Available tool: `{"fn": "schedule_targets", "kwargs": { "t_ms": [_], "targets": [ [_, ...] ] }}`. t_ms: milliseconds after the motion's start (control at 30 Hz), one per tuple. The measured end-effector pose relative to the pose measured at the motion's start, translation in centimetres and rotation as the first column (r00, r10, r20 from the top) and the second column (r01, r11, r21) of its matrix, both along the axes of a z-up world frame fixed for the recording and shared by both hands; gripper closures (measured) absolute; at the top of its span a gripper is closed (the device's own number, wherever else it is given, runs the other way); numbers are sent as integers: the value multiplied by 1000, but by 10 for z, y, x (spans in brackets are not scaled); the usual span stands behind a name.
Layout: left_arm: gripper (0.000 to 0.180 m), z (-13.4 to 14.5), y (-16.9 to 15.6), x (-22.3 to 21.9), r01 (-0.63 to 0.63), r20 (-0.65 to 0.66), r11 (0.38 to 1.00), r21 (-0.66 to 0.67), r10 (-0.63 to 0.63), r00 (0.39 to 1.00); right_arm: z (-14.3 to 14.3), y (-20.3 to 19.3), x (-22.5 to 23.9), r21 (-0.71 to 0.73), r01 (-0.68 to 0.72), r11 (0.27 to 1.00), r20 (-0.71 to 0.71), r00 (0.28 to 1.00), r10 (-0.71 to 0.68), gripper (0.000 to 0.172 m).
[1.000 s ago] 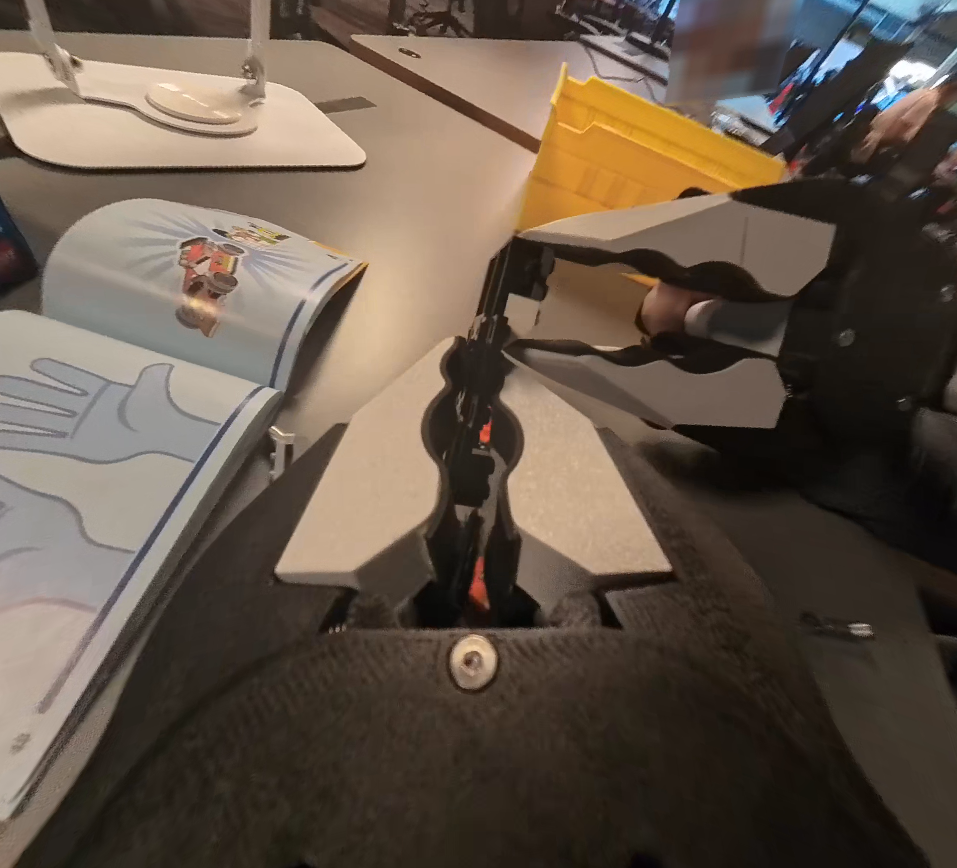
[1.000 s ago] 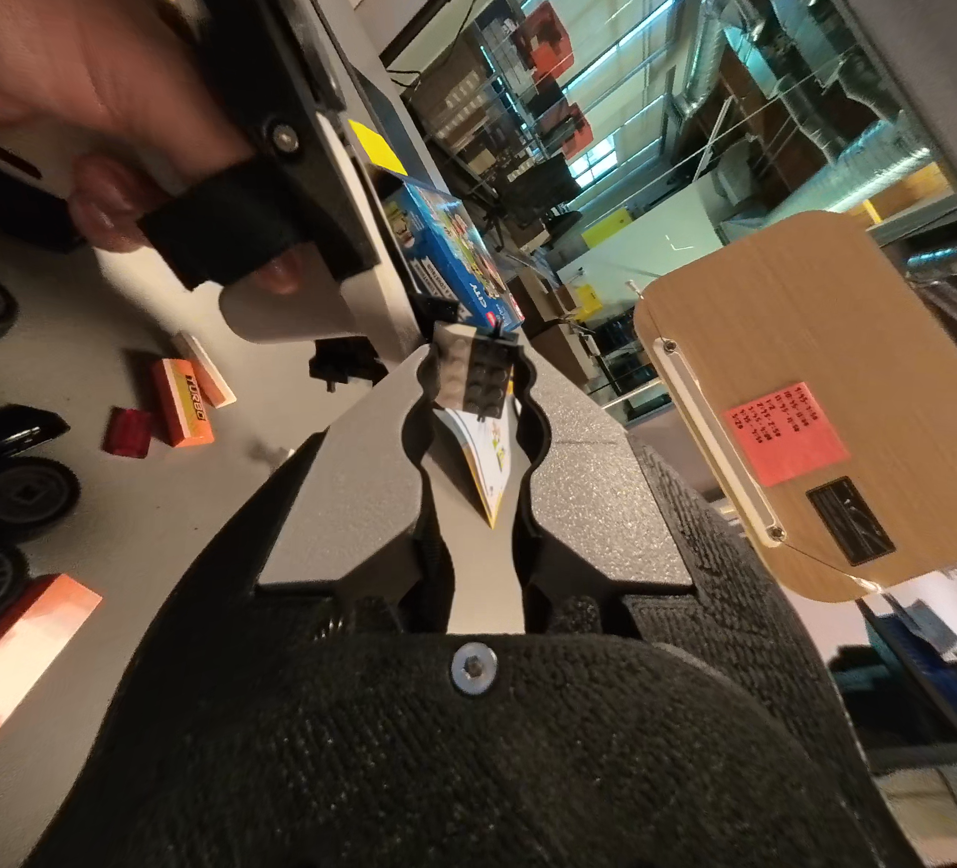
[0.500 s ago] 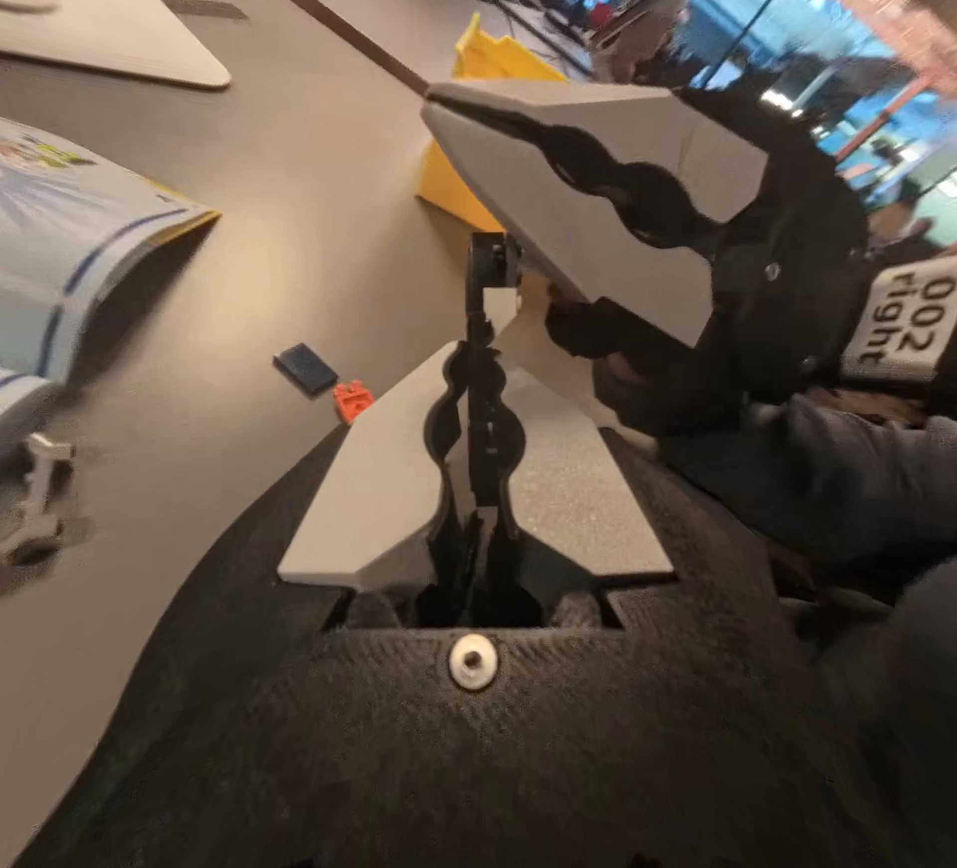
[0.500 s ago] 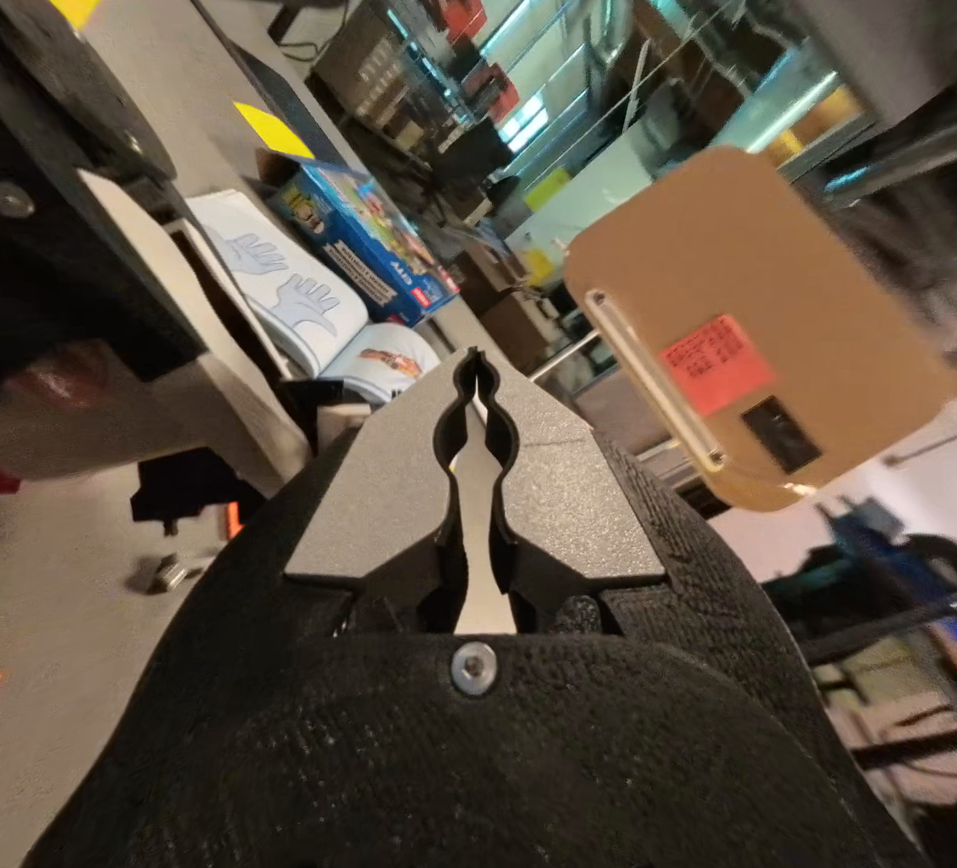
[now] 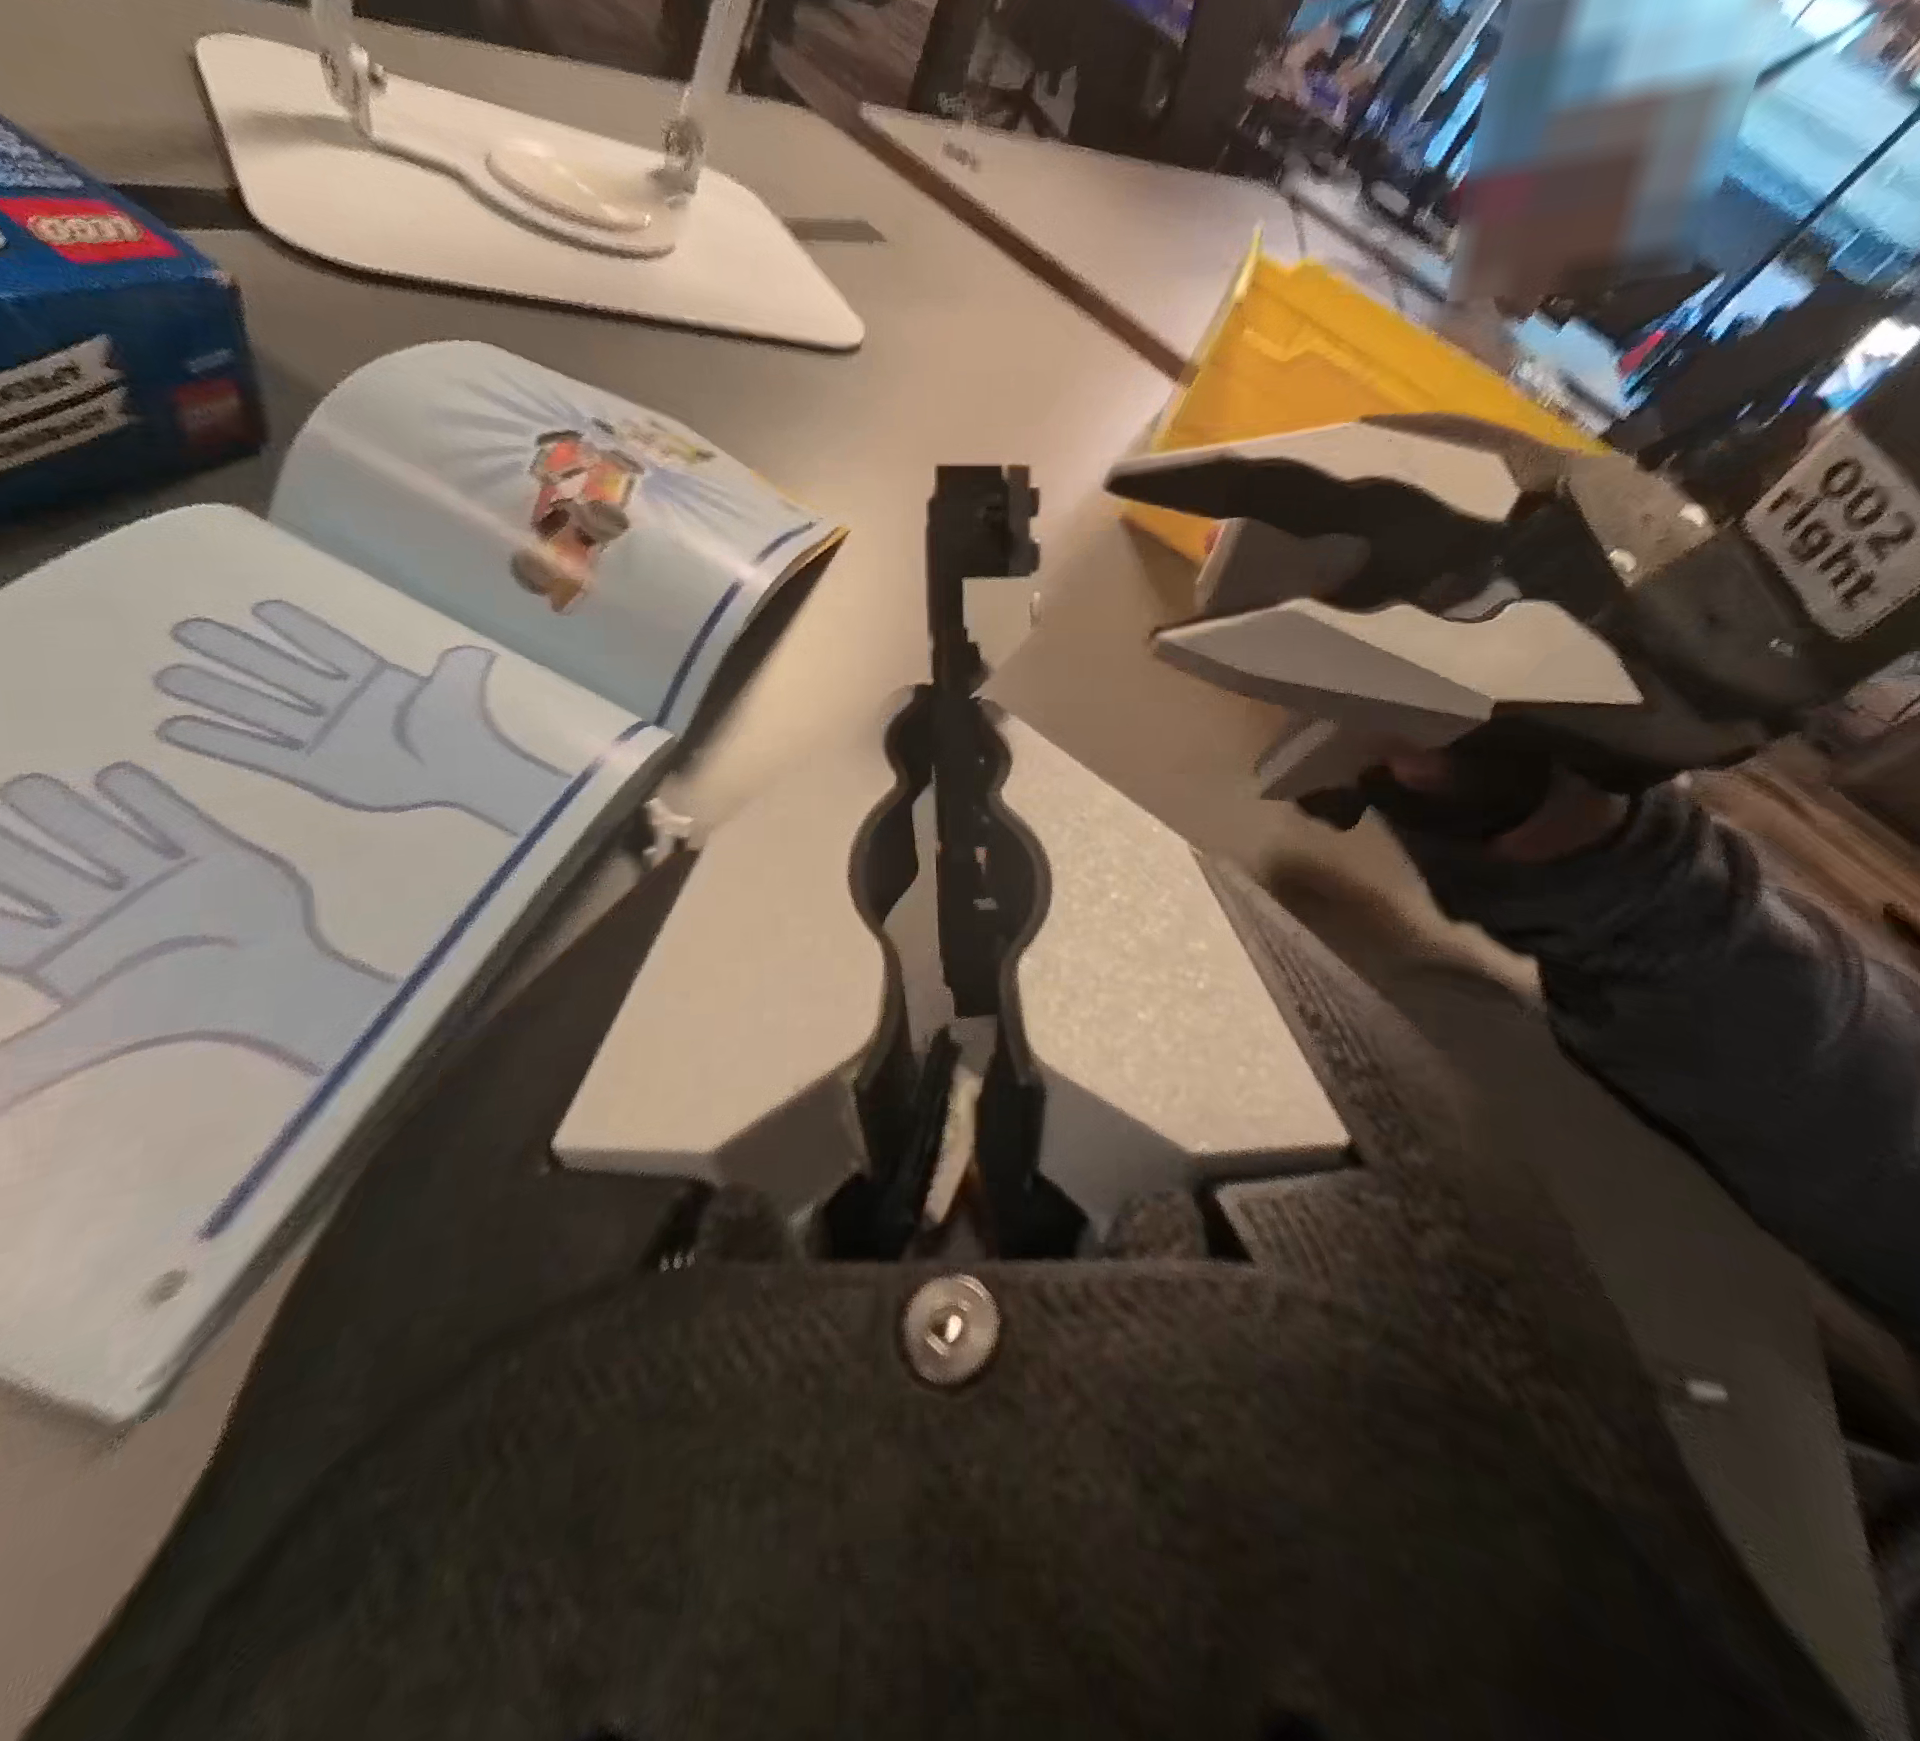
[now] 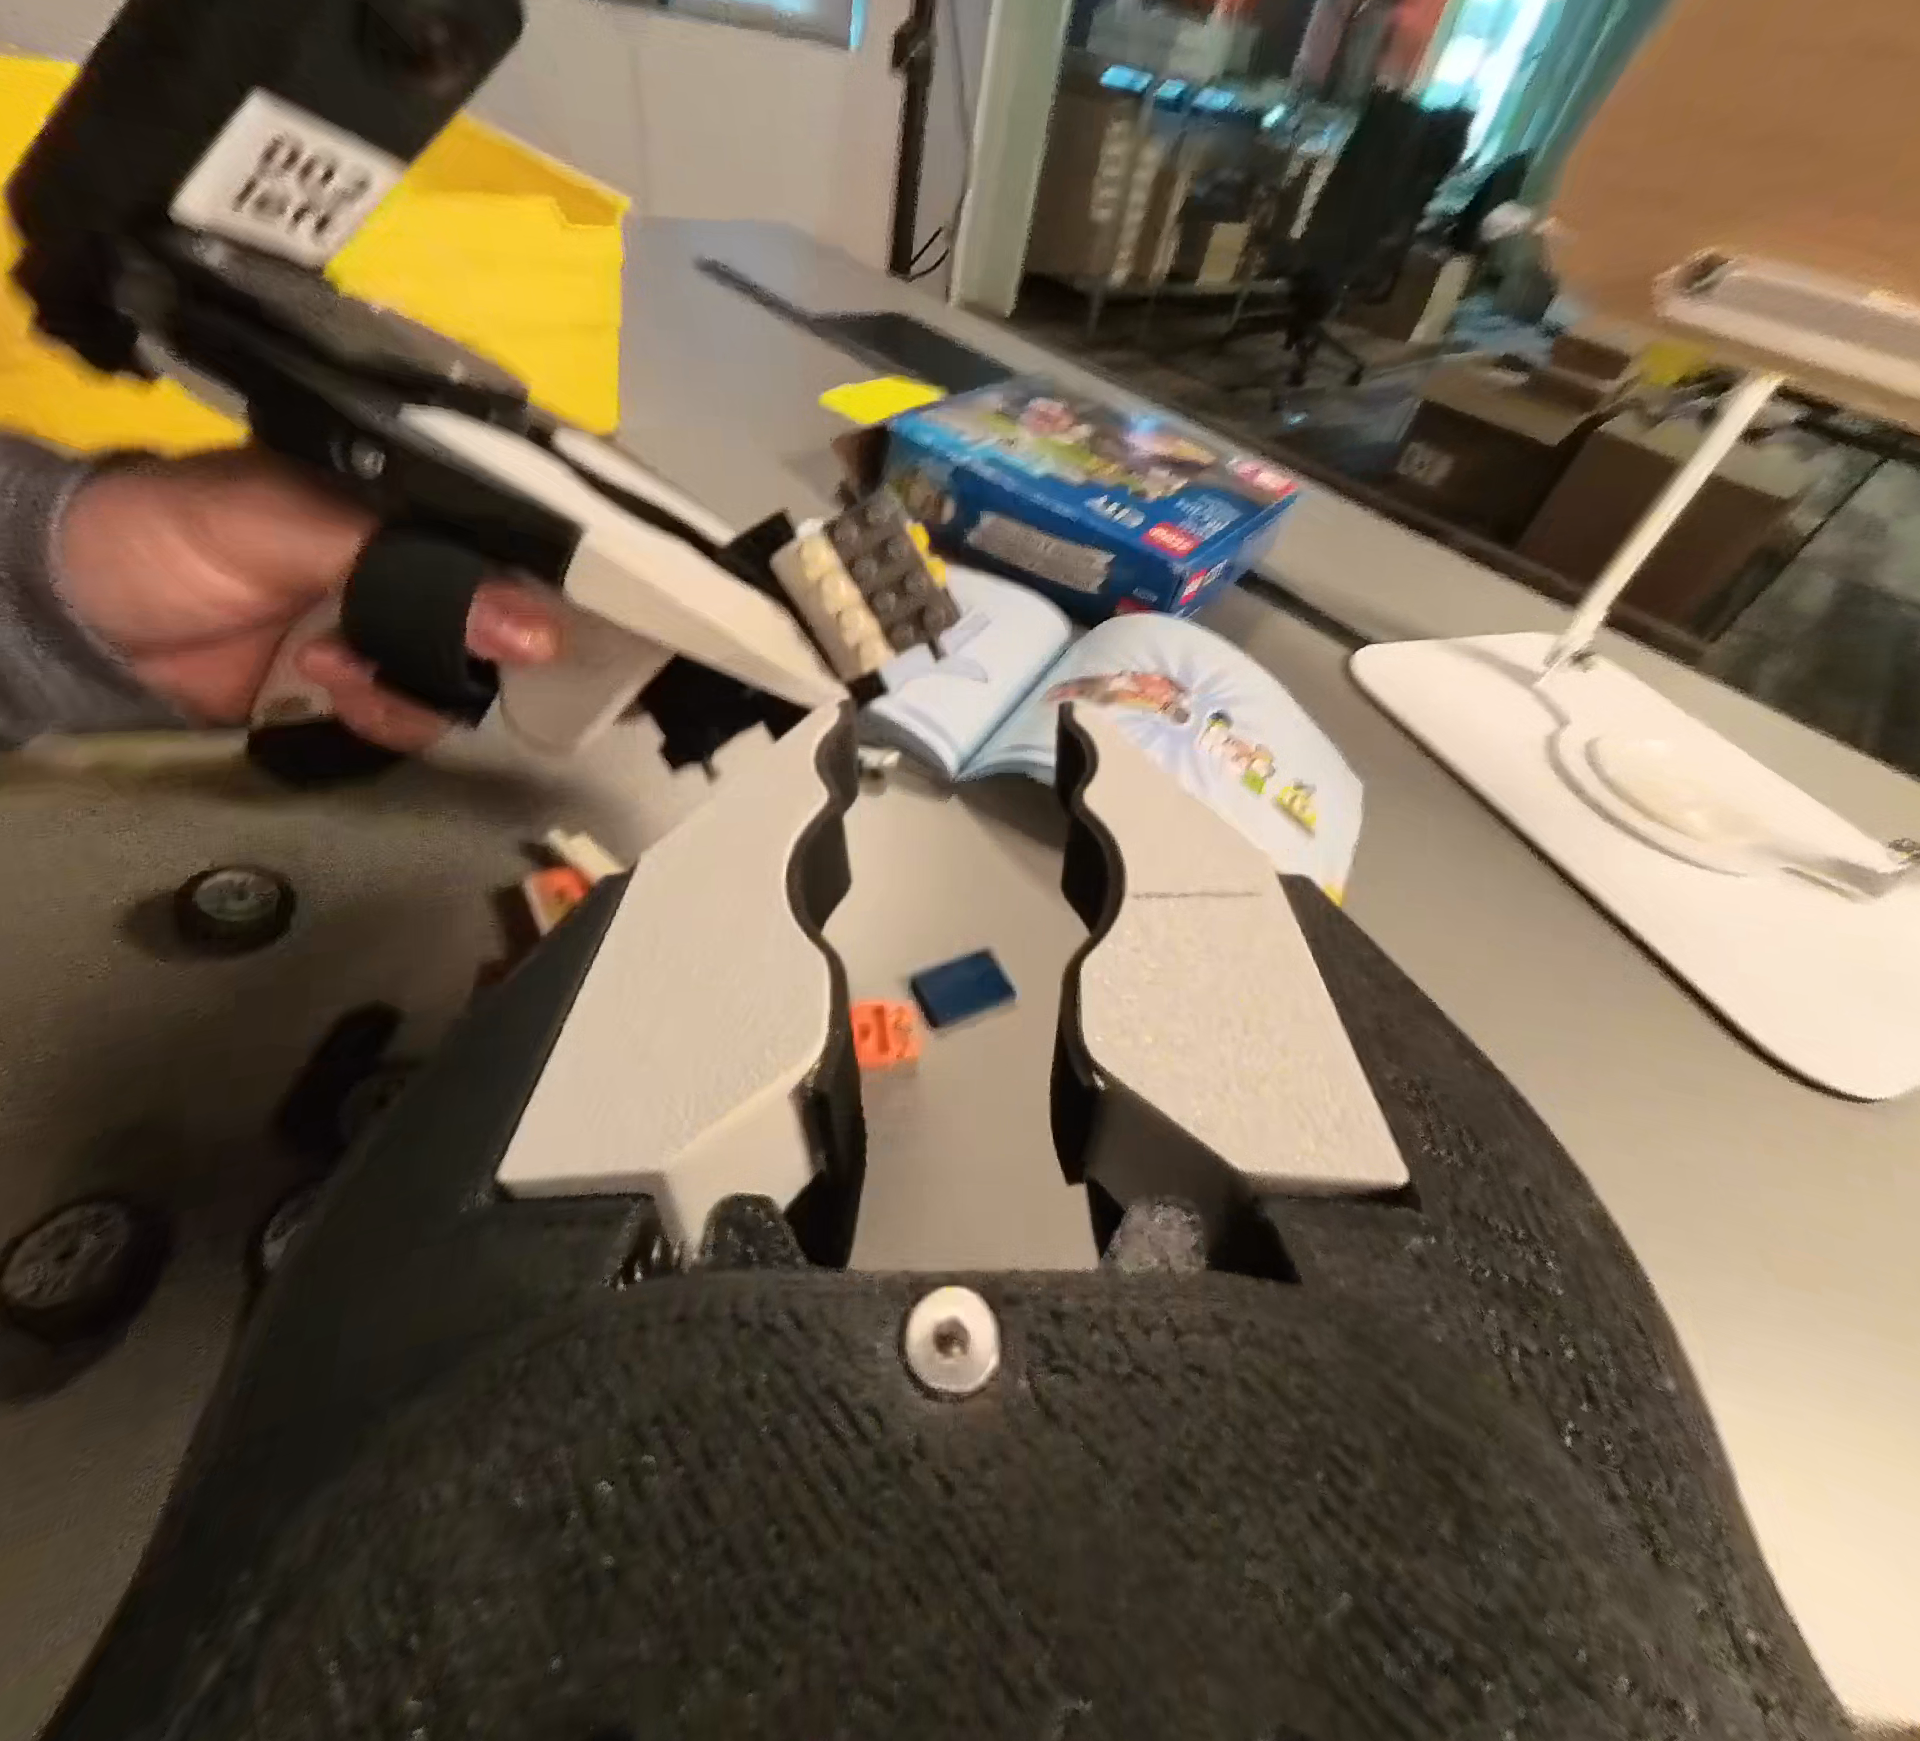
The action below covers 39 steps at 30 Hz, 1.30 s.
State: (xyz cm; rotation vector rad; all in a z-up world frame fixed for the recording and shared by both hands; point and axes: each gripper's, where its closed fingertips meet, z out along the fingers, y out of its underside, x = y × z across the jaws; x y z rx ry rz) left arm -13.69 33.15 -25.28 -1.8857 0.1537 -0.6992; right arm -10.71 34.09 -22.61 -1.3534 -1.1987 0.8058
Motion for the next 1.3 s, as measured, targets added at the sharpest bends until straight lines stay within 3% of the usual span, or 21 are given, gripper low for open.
{"fn": "schedule_targets", "kwargs": {
  "t_ms": [67,167,267,367,533,667,767,867,933,1000,1067,1167,1300],
  "targets": [
    [177,-9,-9,-2,100,-52,989,-109,-107,993,-16,-8,2,-60,-103,993,108,988,109,134],
    [176,-26,-39,-10,233,-54,912,-338,-266,962,-40,-10,10,-97,-153,984,234,957,172,128],
    [177,-37,-65,-38,158,-148,873,-462,-251,957,-43,-5,13,-66,-153,986,242,956,165,129],
    [176,-52,-87,-56,98,-136,830,-548,-204,970,-36,9,10,-2,-110,994,162,981,109,128],
    [147,-54,-88,-64,21,-119,851,-525,-98,988,7,32,17,203,53,978,-118,993,-29,128],
    [102,-48,-89,-89,-222,-324,873,-434,78,943,21,41,15,364,109,925,-196,980,-38,128],
    [106,-34,-105,-62,-190,-382,919,-346,47,923,28,39,8,391,81,917,-241,970,17,117],
    [111,-38,-134,-12,-7,-378,942,-336,-128,917,35,36,6,426,74,902,-283,958,55,109],
    [120,-38,-147,14,98,-404,967,-236,-189,895,37,33,6,430,70,900,-290,955,64,108],
    [131,-52,-152,12,37,-469,974,-222,-140,872,38,30,7,429,67,901,-298,952,71,108],
    [137,-64,-153,7,-34,-455,969,-246,-84,886,38,27,7,420,54,906,-298,951,82,108],
    [145,-60,-151,13,-31,-364,969,-244,-62,929,36,28,7,406,52,912,-295,952,77,108],
    [151,-63,-149,15,-21,-418,971,-237,-82,905,34,30,7,384,47,922,-292,954,73,108]
  ]
}}
